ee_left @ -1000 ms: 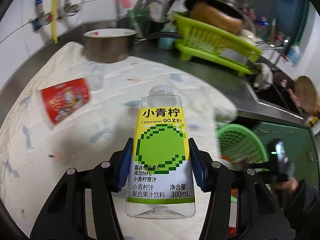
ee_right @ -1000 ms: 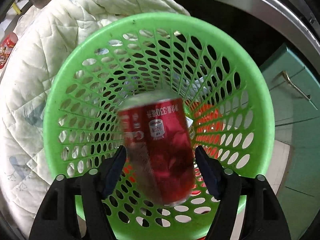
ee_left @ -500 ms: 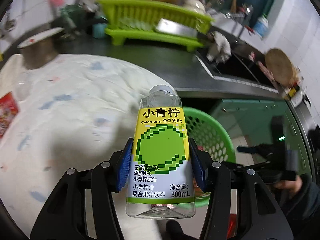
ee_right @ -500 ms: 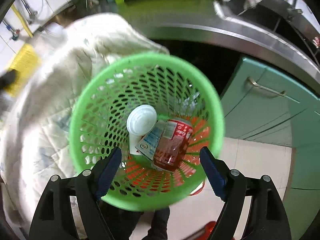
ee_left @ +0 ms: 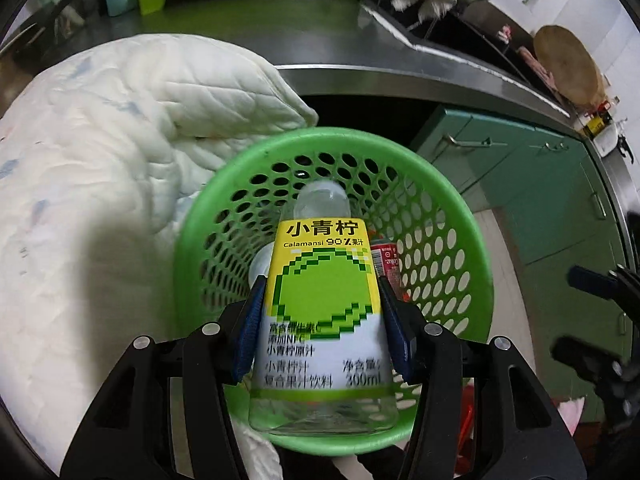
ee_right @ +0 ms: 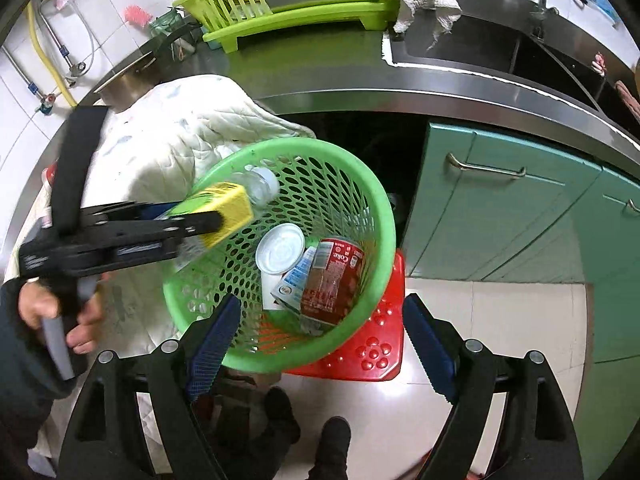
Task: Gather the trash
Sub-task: 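Drop the lime juice bottle into the green basket with the left gripper, then move both grippers back over the mat and grasp the red paper cup with the left gripper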
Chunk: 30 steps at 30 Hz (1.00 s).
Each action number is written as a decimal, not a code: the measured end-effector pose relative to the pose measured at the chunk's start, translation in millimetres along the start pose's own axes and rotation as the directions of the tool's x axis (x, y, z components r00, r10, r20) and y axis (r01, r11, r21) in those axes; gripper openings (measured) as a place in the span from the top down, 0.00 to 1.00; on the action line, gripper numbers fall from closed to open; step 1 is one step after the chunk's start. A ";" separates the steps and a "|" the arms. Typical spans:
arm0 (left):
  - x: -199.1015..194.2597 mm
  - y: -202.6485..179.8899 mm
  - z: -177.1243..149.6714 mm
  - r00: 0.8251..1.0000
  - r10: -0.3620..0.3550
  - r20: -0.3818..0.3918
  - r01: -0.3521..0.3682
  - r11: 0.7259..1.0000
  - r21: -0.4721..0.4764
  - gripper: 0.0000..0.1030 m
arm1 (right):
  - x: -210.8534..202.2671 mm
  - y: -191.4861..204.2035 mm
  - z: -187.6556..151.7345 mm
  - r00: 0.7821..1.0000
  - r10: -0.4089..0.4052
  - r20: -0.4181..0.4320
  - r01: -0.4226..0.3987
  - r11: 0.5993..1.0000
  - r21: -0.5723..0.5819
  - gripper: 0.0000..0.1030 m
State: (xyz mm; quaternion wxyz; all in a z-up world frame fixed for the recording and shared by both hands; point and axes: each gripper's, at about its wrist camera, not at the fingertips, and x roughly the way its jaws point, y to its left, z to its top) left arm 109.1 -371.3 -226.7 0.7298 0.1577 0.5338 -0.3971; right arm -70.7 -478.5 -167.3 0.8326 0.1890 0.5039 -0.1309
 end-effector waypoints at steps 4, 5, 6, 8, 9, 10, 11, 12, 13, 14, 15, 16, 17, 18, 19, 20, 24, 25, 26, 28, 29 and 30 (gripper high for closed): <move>13.4 -3.0 -0.7 1.000 -0.011 -0.023 0.010 1.000 -0.014 0.46 | -2.6 -5.2 -4.1 1.000 -0.002 -0.003 0.002 1.000 0.010 0.22; 12.8 -3.0 -1.7 1.000 -0.018 -0.016 0.018 1.000 -0.017 0.46 | -3.8 -6.7 -4.9 1.000 0.002 -0.002 -0.002 1.000 0.013 0.22; 12.2 -3.1 -2.1 1.000 -0.018 -0.014 0.018 1.000 -0.019 0.45 | -4.9 -8.2 -5.8 1.000 -0.003 0.001 0.003 1.000 0.016 0.22; 9.0 -3.5 -3.0 1.000 -0.024 -0.009 0.024 0.999 -0.024 0.44 | -6.0 -9.9 -6.8 1.000 -0.004 0.000 0.004 1.000 0.019 0.22; 3.2 -1.8 -3.9 1.000 -0.022 -0.003 0.022 0.999 -0.027 0.44 | -6.5 -9.7 -6.2 1.000 -0.004 0.001 0.004 1.000 0.018 0.22; -1.0 -0.1 -4.0 1.000 -0.020 0.003 0.020 0.999 -0.030 0.43 | -7.1 -9.2 -5.7 1.000 -0.003 0.004 0.003 1.000 0.016 0.22; -6.8 2.5 -4.3 1.000 -0.026 0.014 0.026 0.999 -0.037 0.43 | -7.7 -8.1 -4.6 1.000 0.001 0.006 -0.001 1.000 0.012 0.22; -14.7 6.3 -4.6 0.999 -0.027 0.027 0.029 0.999 -0.044 0.43 | -8.4 -5.1 -2.5 1.000 0.007 0.008 -0.007 1.000 0.003 0.22; -24.3 11.1 -5.2 0.999 -0.022 0.042 0.024 0.998 -0.053 0.43 | -9.2 -2.4 -0.6 1.000 0.011 0.010 -0.011 1.000 -0.005 0.22; -31.6 15.0 -5.2 0.998 -0.022 0.054 0.025 0.998 -0.059 0.43 | -9.7 0.7 1.3 1.000 0.013 0.014 -0.013 1.000 -0.013 0.22; -42.4 20.3 -5.7 0.997 -0.020 0.074 0.025 0.997 -0.067 0.43 | -10.5 3.4 2.9 1.000 0.016 0.018 -0.015 1.000 -0.020 0.22; -53.3 25.8 -6.4 0.996 -0.010 0.092 0.017 0.997 -0.076 0.43 | -11.2 8.0 5.9 0.999 0.026 0.022 -0.025 0.999 -0.030 0.22; -62.9 31.2 -6.5 0.994 -0.002 0.106 0.011 0.996 -0.084 0.43 | -11.3 13.0 8.9 0.999 0.037 0.024 -0.036 0.998 -0.041 0.22; -73.0 37.0 -7.9 0.992 0.006 0.122 0.005 0.996 -0.092 0.43 | -11.3 18.7 12.0 0.999 0.043 0.028 -0.041 0.998 -0.054 0.22; -83.2 42.9 -9.8 0.991 0.021 0.135 -0.007 0.995 -0.103 0.43 | -11.2 23.2 14.0 0.998 0.048 0.029 -0.046 0.997 -0.064 0.22; -90.9 48.9 -11.9 0.989 0.033 0.145 -0.016 0.993 -0.113 0.43 | -10.9 29.2 16.9 0.998 0.056 0.031 -0.054 0.996 -0.078 0.22; -126.5 76.7 -24.4 0.977 0.075 0.197 -0.042 0.985 -0.164 0.43 | -7.9 59.0 30.6 0.995 0.092 0.036 -0.086 0.986 -0.142 0.22; -133.2 82.2 -27.3 0.975 0.082 0.206 -0.045 0.983 -0.176 0.43 | -7.4 64.9 32.9 0.994 0.098 0.037 -0.091 0.984 -0.155 0.22; -142.0 90.7 -31.7 0.971 0.098 0.217 -0.056 0.979 -0.194 0.43 | -6.9 73.1 37.1 0.993 0.109 0.039 -0.101 0.980 -0.172 0.22; -157.5 107.6 -40.9 0.964 0.129 0.234 -0.075 0.971 -0.227 0.43 | -5.4 89.2 45.1 0.991 0.129 0.040 -0.118 0.972 -0.205 0.22; -165.9 116.4 -45.7 0.959 0.148 0.243 -0.087 0.965 -0.246 0.43 | -4.7 97.0 48.0 0.990 0.136 0.042 -0.123 0.968 -0.219 0.22; -172.2 123.7 -49.9 0.955 0.165 0.248 -0.098 0.960 -0.261 0.43 | -3.7 106.2 51.9 0.988 0.146 0.043 -0.132 0.962 -0.238 0.22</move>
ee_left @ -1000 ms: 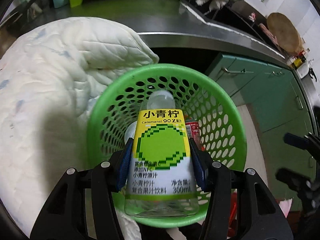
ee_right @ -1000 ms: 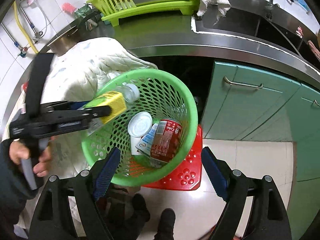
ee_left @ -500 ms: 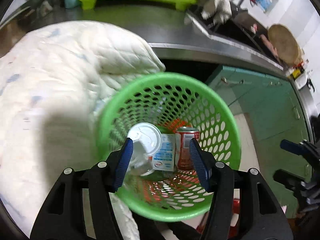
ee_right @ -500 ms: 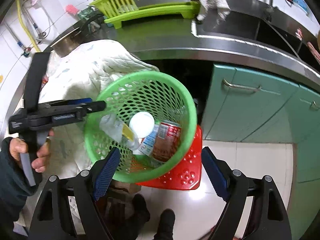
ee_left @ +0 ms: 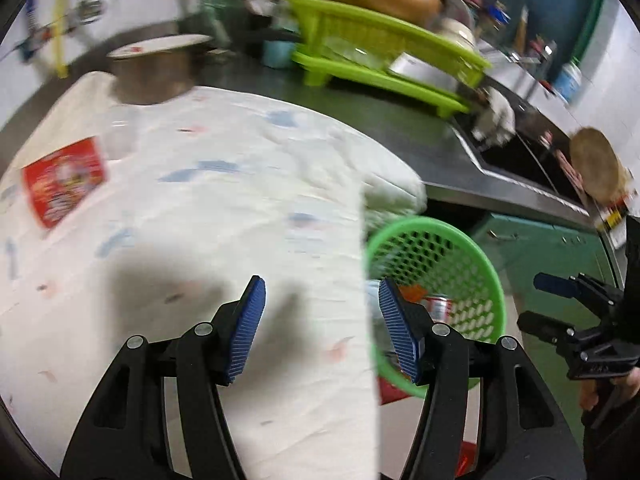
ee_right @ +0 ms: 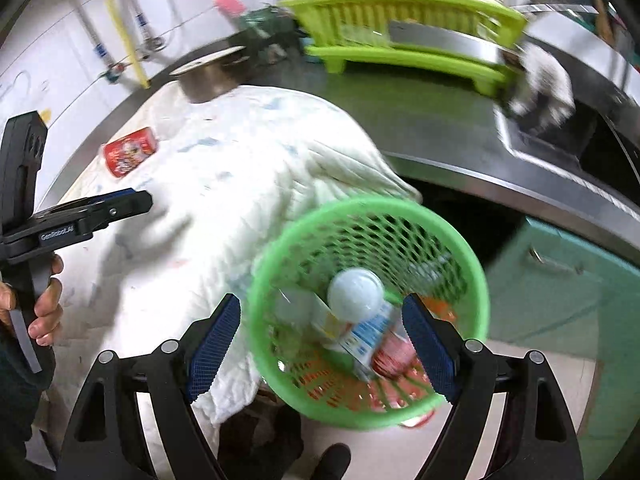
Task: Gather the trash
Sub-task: 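Move both grippers back over the mat and grasp the red paper cup with the left gripper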
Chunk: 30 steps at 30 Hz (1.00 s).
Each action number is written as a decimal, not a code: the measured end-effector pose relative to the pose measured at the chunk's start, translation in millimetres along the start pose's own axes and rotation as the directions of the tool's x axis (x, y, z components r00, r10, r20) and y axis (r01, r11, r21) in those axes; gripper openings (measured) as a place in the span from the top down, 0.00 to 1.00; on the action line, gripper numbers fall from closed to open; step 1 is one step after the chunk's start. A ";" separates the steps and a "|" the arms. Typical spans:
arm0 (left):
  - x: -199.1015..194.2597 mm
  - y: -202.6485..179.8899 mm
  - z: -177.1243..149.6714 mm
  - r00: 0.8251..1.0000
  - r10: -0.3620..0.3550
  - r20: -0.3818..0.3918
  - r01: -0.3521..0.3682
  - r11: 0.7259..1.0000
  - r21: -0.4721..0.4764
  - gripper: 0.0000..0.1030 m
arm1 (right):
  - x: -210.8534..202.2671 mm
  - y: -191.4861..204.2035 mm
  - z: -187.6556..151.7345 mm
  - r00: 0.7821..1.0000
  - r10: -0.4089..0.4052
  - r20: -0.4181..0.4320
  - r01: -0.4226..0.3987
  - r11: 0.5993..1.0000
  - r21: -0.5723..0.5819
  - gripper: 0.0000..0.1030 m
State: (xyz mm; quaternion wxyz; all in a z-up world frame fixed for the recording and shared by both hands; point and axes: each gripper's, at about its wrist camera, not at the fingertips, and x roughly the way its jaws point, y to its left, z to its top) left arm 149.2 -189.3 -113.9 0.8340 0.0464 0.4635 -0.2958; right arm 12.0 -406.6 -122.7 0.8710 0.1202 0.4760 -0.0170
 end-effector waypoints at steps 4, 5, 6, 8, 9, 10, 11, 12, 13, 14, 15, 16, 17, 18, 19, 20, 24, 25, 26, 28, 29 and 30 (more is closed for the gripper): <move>-23.1 42.2 -3.8 0.997 0.067 0.041 -0.064 0.995 -0.079 0.43 | 11.4 26.3 21.6 0.999 0.041 0.005 -0.040 0.997 -0.066 0.22; -28.0 51.7 -5.3 0.995 0.089 0.051 -0.083 0.992 -0.097 0.43 | 13.6 31.1 25.1 0.999 0.045 0.005 -0.044 0.996 -0.080 0.22; -34.4 64.7 -6.8 0.992 0.107 0.062 -0.098 0.988 -0.122 0.43 | 17.1 40.6 31.6 0.998 0.055 0.005 -0.054 0.993 -0.107 0.22; -45.2 85.9 -9.6 0.986 0.145 0.079 -0.131 0.978 -0.163 0.43 | 21.9 55.1 41.1 0.998 0.068 0.005 -0.067 0.988 -0.142 0.22; -49.5 95.6 -9.9 0.982 0.167 0.087 -0.149 0.972 -0.183 0.43 | 25.2 64.1 47.3 0.997 0.074 0.006 -0.072 0.984 -0.165 0.22; -54.2 107.7 -10.0 0.977 0.192 0.095 -0.169 0.963 -0.210 0.43 | 27.1 69.8 51.2 0.997 0.079 0.007 -0.076 0.981 -0.177 0.22; -60.2 125.9 -9.7 0.969 0.222 0.106 -0.191 0.949 -0.251 0.43 | 29.7 77.5 56.7 0.996 0.090 0.009 -0.086 0.977 -0.193 0.22; -63.8 139.4 -8.8 0.964 0.241 0.111 -0.203 0.939 -0.276 0.43 | 32.1 84.0 61.1 0.995 0.099 0.011 -0.095 0.974 -0.208 0.22; -66.3 151.7 -7.5 0.957 0.266 0.112 -0.223 0.928 -0.300 0.43 | 33.8 88.8 64.0 0.995 0.104 0.013 -0.099 0.971 -0.218 0.22; -68.9 164.2 -6.2 0.952 0.285 0.115 -0.235 0.917 -0.321 0.43 | 36.8 94.0 68.7 0.994 0.110 0.012 -0.105 0.968 -0.228 0.22; -70.4 173.2 -3.2 0.949 0.290 0.121 -0.236 0.912 -0.336 0.43 | 40.5 101.1 74.3 0.993 0.121 0.012 -0.115 0.964 -0.239 0.22; -71.8 184.0 0.1 0.945 0.301 0.129 -0.240 0.905 -0.351 0.43 | 42.8 105.3 78.1 0.991 0.130 0.012 -0.123 0.961 -0.248 0.22; -72.8 190.8 2.0 0.942 0.309 0.134 -0.244 0.901 -0.359 0.43 | 45.7 110.4 82.1 0.990 0.138 0.010 -0.131 0.958 -0.256 0.22; -72.1 199.6 5.1 0.940 0.313 0.139 -0.245 0.897 -0.367 0.44 | 48.7 116.1 86.3 0.989 0.145 0.009 -0.137 0.955 -0.264 0.22; -69.8 209.3 9.1 0.940 0.310 0.143 -0.239 0.896 -0.373 0.44 | 51.4 120.7 90.3 0.989 0.149 0.009 -0.141 0.952 -0.273 0.22; -68.2 215.1 11.2 0.942 0.300 0.147 -0.229 0.900 -0.371 0.44 | 54.3 126.1 94.2 0.988 0.153 0.009 -0.145 0.948 -0.283 0.23; -50.6 230.5 22.1 0.953 0.270 0.140 -0.208 0.914 -0.349 0.44 | 66.8 145.0 109.5 0.986 0.165 0.006 -0.154 0.935 -0.318 0.23; -45.1 232.2 24.7 0.954 0.267 0.137 -0.208 0.917 -0.341 0.44 | 69.7 148.1 112.8 0.986 0.164 0.005 -0.153 0.933 -0.324 0.23; -38.9 232.8 27.6 0.956 0.263 0.132 -0.208 0.921 -0.330 0.44 | 72.7 151.1 115.8 0.986 0.165 0.004 -0.155 0.932 -0.327 0.24; -27.1 235.6 32.4 0.957 0.266 0.119 -0.219 0.926 -0.309 0.44 | 78.6 157.7 123.4 0.986 0.169 0.003 -0.158 0.928 -0.337 0.24; -22.5 238.2 34.0 0.957 0.266 0.119 -0.220 0.927 -0.305 0.44 | 79.9 159.8 125.9 0.986 0.168 0.004 -0.157 0.927 -0.341 0.24; -18.8 241.0 35.5 0.959 0.255 0.121 -0.209 0.930 -0.303 0.44 | 82.1 162.3 129.6 0.986 0.169 0.006 -0.157 0.925 -0.345 0.24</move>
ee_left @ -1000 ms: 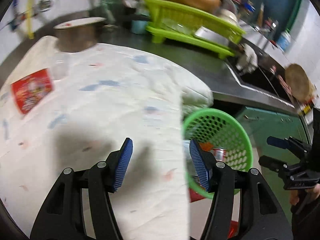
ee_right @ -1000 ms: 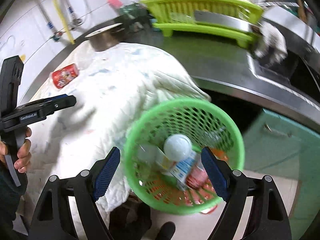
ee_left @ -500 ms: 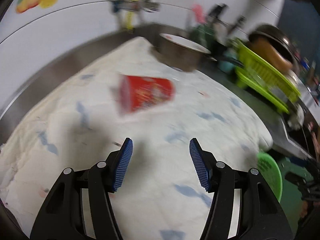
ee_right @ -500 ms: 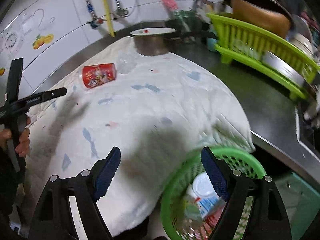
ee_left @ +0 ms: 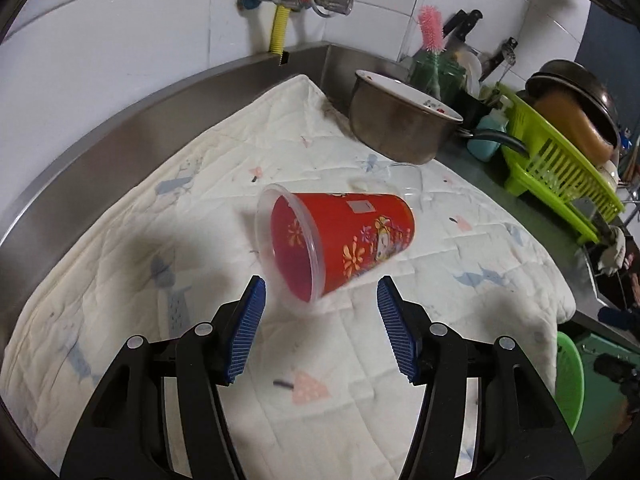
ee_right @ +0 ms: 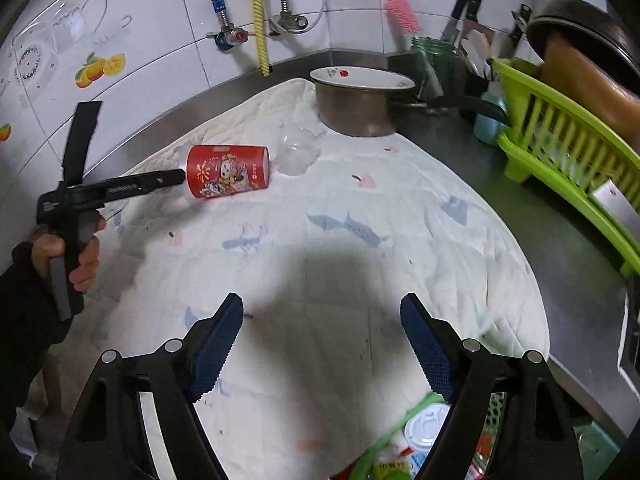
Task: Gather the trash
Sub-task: 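Move both grippers back over the mat and grasp the red paper cup with the left gripper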
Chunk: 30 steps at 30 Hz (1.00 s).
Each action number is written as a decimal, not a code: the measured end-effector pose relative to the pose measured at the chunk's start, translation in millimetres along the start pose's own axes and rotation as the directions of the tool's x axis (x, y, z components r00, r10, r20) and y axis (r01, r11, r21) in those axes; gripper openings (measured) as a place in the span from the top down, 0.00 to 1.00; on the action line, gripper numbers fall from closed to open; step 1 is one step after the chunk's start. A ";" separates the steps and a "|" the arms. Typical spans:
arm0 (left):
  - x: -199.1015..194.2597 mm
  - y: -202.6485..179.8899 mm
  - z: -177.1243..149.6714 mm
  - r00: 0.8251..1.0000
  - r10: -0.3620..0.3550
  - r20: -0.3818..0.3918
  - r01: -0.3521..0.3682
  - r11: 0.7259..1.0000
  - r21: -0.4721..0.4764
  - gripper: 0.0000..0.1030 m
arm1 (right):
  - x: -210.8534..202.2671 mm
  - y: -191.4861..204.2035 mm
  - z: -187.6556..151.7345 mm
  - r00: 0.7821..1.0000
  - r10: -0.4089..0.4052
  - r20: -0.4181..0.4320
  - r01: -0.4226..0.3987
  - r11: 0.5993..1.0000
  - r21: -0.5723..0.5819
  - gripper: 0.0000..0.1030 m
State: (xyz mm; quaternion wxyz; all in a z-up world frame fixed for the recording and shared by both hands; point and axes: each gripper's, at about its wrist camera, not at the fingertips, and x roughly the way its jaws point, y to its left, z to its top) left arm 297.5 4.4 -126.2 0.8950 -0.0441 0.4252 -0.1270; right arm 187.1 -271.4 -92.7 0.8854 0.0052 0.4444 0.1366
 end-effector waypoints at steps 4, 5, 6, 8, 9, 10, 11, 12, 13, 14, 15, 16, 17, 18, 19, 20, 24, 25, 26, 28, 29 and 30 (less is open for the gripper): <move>17.7 4.1 3.3 0.999 -0.030 -0.013 0.030 1.000 -0.001 0.62 | 7.5 -0.7 10.0 1.000 -0.006 0.000 0.006 1.000 -0.013 0.24; 20.6 5.0 3.0 0.999 -0.036 -0.015 0.036 0.999 -0.005 0.67 | 8.6 -1.5 11.7 1.000 -0.007 -0.001 0.007 1.000 -0.015 0.24; 23.3 5.5 3.0 0.999 -0.050 -0.016 0.050 0.999 -0.009 0.69 | 10.6 -2.0 13.6 1.000 -0.008 -0.002 0.008 1.000 -0.018 0.24; 27.4 5.9 1.6 0.997 -0.073 -0.015 0.073 0.997 -0.013 0.77 | 15.3 -3.3 18.7 1.000 -0.009 -0.003 0.009 1.000 -0.026 0.25; 27.1 5.1 0.9 0.997 -0.079 -0.006 0.079 0.997 -0.013 0.78 | 17.1 -3.3 21.5 1.000 -0.009 -0.001 0.009 0.999 -0.033 0.25; 25.6 3.5 -0.3 0.996 -0.085 0.008 0.085 0.996 -0.007 0.82 | 18.8 -2.9 24.0 1.000 -0.008 0.000 0.008 0.999 -0.040 0.25; 24.5 1.7 -1.3 0.996 -0.088 0.014 0.088 0.996 -0.001 0.86 | 20.8 -2.7 26.9 1.000 -0.007 0.001 0.007 0.999 -0.049 0.25; 22.9 0.9 -1.8 0.996 -0.090 0.016 0.090 0.996 0.001 0.88 | 23.5 -2.5 31.5 1.000 -0.005 0.006 0.006 0.998 -0.059 0.26; 20.9 -0.2 -2.8 0.995 -0.094 0.017 0.094 0.996 0.000 0.92 | 25.5 -2.3 34.3 1.000 -0.003 0.008 0.004 0.998 -0.064 0.27; 18.1 -1.2 -4.6 0.995 -0.098 0.016 0.098 0.995 -0.006 0.95 | 28.7 -2.6 39.1 1.000 0.005 0.009 -0.005 0.998 -0.069 0.29; 15.2 -1.2 -6.1 0.995 -0.096 0.017 0.096 0.995 -0.007 0.96 | 32.0 -2.9 44.2 1.000 0.018 0.013 -0.017 0.997 -0.069 0.31; 10.2 -2.1 -8.8 0.996 -0.086 0.023 0.086 0.996 -0.004 0.97 | 35.3 -2.6 49.2 1.000 0.025 0.015 -0.024 0.997 -0.071 0.33; 6.6 -1.5 -9.9 0.997 -0.074 0.026 0.075 0.997 -0.005 0.97 | 39.1 -2.6 54.4 0.999 0.032 0.015 -0.031 0.997 -0.075 0.35; 3.6 0.5 -10.7 0.997 -0.074 0.026 0.074 0.997 -0.013 0.97 | 43.2 -2.1 59.4 0.999 0.040 0.016 -0.039 0.996 -0.079 0.38; -2.4 3.1 -13.8 0.997 -0.076 0.030 0.077 0.997 -0.025 0.97 | 48.3 -0.4 65.9 0.999 0.050 0.018 -0.048 0.995 -0.088 0.39; -6.4 5.5 -15.6 0.997 -0.076 0.032 0.077 0.997 -0.028 0.97 | 54.2 2.6 72.7 0.998 0.057 0.016 -0.055 0.993 -0.104 0.40; -26.4 15.8 -27.1 0.997 -0.066 0.036 0.067 0.997 -0.041 0.97 | 77.5 14.3 96.5 0.997 0.080 0.001 -0.078 0.981 -0.179 0.41; -32.7 18.2 -30.8 0.997 -0.059 0.040 0.061 0.997 -0.038 0.97 | 86.4 16.8 103.4 0.996 0.085 -0.009 -0.085 0.976 -0.200 0.41; -36.4 20.1 -33.3 0.998 -0.054 0.042 0.055 0.998 -0.037 0.97 | 95.3 18.6 110.1 0.996 0.090 -0.014 -0.091 0.972 -0.215 0.41; -47.4 27.2 -39.5 0.997 -0.048 0.053 0.051 0.998 -0.049 0.97 | 111.8 23.7 121.7 0.994 0.103 -0.030 -0.107 0.968 -0.228 0.41; -52.0 30.9 -41.9 0.997 -0.047 0.057 0.051 0.997 -0.058 0.97 | 119.1 26.0 126.9 0.994 0.103 -0.033 -0.108 0.966 -0.233 0.41; -55.2 32.8 -43.9 0.997 -0.045 0.059 0.049 0.997 -0.063 0.97 | 126.2 28.1 132.1 0.994 0.102 -0.035 -0.107 0.965 -0.238 0.41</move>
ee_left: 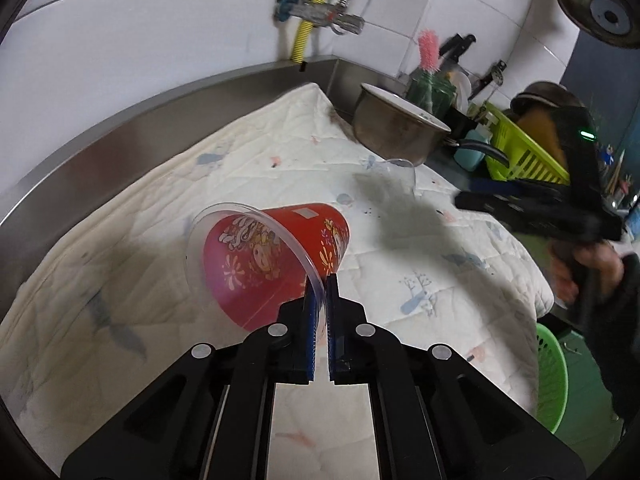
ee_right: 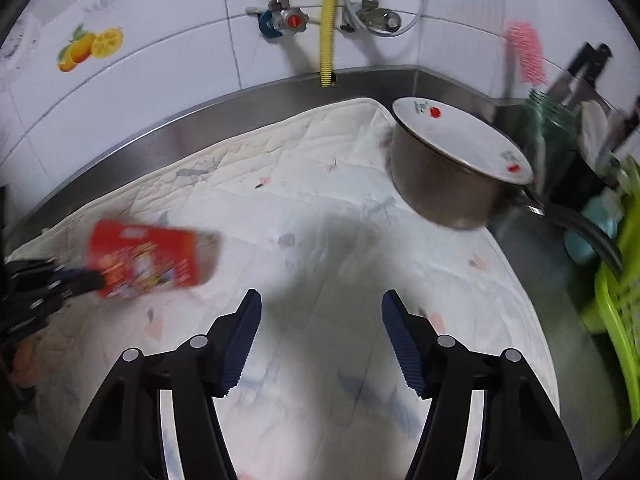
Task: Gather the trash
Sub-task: 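Move both grippers back over the mat and grasp the red paper cup with the left gripper, then grasp the clear plastic cup with the right gripper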
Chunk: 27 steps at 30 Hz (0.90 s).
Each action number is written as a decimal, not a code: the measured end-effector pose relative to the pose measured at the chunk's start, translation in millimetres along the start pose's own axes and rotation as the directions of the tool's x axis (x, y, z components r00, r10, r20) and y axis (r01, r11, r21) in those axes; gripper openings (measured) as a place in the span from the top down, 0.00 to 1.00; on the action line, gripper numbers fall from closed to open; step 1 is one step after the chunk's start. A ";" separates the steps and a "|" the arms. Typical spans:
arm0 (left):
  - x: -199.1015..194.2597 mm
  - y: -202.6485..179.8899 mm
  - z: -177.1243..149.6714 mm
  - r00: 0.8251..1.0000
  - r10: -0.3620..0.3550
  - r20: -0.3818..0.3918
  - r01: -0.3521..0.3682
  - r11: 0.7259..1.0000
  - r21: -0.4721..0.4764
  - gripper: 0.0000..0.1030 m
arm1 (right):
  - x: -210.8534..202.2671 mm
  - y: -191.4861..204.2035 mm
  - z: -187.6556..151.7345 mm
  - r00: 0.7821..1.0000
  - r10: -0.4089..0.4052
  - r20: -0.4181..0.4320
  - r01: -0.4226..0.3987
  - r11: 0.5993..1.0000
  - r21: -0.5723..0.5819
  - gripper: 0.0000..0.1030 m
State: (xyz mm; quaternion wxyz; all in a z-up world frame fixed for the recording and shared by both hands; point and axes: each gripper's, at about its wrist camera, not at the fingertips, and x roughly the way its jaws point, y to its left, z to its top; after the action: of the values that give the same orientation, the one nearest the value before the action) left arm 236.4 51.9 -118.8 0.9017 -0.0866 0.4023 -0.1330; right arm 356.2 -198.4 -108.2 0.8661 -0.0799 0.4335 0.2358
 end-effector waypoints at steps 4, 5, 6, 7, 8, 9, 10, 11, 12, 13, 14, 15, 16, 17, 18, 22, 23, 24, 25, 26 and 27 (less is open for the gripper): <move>-14.5 8.8 -4.8 1.000 0.009 0.011 -0.009 1.000 -0.011 0.97 | 31.9 1.4 27.6 1.000 -0.008 -0.019 0.007 1.000 -0.030 0.40; -16.4 10.3 -4.9 1.000 0.011 0.013 -0.011 1.000 -0.012 0.97 | 39.4 1.5 35.1 1.000 -0.003 -0.022 0.003 1.000 -0.031 0.37; -18.3 12.1 -5.0 1.000 0.011 0.016 -0.010 1.000 -0.015 0.97 | 45.8 0.3 41.5 1.000 0.000 -0.025 -0.001 1.000 -0.023 0.36; -19.9 13.3 -5.5 1.000 0.010 0.017 -0.010 1.000 -0.018 0.97 | 50.7 -0.5 46.4 1.000 0.002 -0.025 -0.002 1.000 -0.021 0.36; -21.3 14.6 -6.0 1.000 0.014 0.016 -0.013 1.000 -0.017 0.97 | 58.9 -0.6 53.3 1.000 0.004 -0.029 -0.005 1.000 -0.024 0.36; -22.3 14.3 -6.8 1.000 0.016 0.015 -0.016 1.000 -0.017 0.97 | 64.0 -0.2 56.6 0.999 0.011 -0.038 -0.012 1.000 -0.024 0.36; -23.2 15.3 -7.4 1.000 0.016 0.013 -0.015 1.000 -0.019 0.97 | 71.4 0.6 60.6 0.999 0.014 -0.049 -0.015 1.000 -0.026 0.36; -23.8 15.7 -7.8 1.000 0.014 0.014 -0.014 1.000 -0.022 0.97 | 78.3 1.7 63.7 0.998 0.010 -0.057 -0.012 0.999 -0.034 0.36; -25.0 16.4 -8.4 1.000 0.010 0.017 -0.010 1.000 -0.027 0.97 | 84.5 2.4 65.6 0.997 0.018 -0.076 -0.021 0.999 -0.037 0.36; -25.6 16.9 -9.0 1.000 0.007 0.018 -0.006 1.000 -0.030 0.97 | 87.4 3.6 65.3 0.996 0.024 -0.088 -0.028 0.999 -0.045 0.36; -25.4 16.8 -9.1 1.000 0.008 0.018 -0.007 1.000 -0.030 0.97 | 89.0 4.9 64.9 0.995 0.022 -0.093 -0.027 0.998 -0.056 0.36; -24.9 16.3 -8.7 1.000 0.009 0.017 -0.009 0.999 -0.030 0.97 | 89.0 5.9 63.6 0.994 0.027 -0.102 -0.034 0.997 -0.067 0.36; -23.9 16.8 -9.1 1.000 0.008 0.014 -0.007 0.999 -0.033 0.97 | 87.3 6.8 61.9 0.994 0.034 -0.107 -0.043 0.996 -0.077 0.36; -23.7 17.4 -9.4 1.000 0.007 0.013 -0.007 0.999 -0.034 0.97 | 83.8 7.6 59.0 0.993 0.038 -0.109 -0.047 0.995 -0.084 0.36; -23.9 17.5 -9.5 1.000 0.008 0.013 -0.007 0.999 -0.034 0.97 | 79.9 7.4 55.2 0.992 0.048 -0.117 -0.058 0.995 -0.086 0.36; -23.3 15.9 -7.8 1.000 0.002 0.017 -0.001 0.999 -0.036 0.97 | 61.0 11.0 34.4 0.987 0.097 -0.127 -0.111 0.988 -0.105 0.37; -23.1 15.3 -7.6 1.000 0.001 0.016 0.000 0.999 -0.035 0.97 | 58.4 12.5 29.0 0.986 0.102 -0.134 -0.116 0.987 -0.108 0.40; -22.6 14.8 -7.4 1.000 0.001 0.016 -0.001 0.999 -0.034 0.97 | 56.7 14.1 24.7 0.985 0.100 -0.140 -0.116 0.987 -0.114 0.42; -22.0 13.9 -7.3 1.000 0.001 0.014 -0.001 1.000 -0.031 0.97 | 55.7 15.6 21.0 0.985 0.094 -0.141 -0.111 0.987 -0.119 0.45; -21.3 13.5 -7.6 1.000 0.000 0.012 0.001 1.000 -0.028 0.97 | 54.4 16.6 17.0 0.986 0.088 -0.143 -0.105 0.987 -0.123 0.49; -20.5 12.9 -7.5 1.000 0.000 0.010 0.000 1.000 -0.026 0.97 | 53.7 17.6 13.9 0.986 0.082 -0.143 -0.100 0.987 -0.125 0.51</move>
State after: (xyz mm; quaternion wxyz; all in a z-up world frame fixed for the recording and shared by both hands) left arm 219.9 70.1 -112.7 0.9025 -0.0988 0.3995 -0.1274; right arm 385.2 -160.0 -140.9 0.8154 -0.1330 0.4788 0.2970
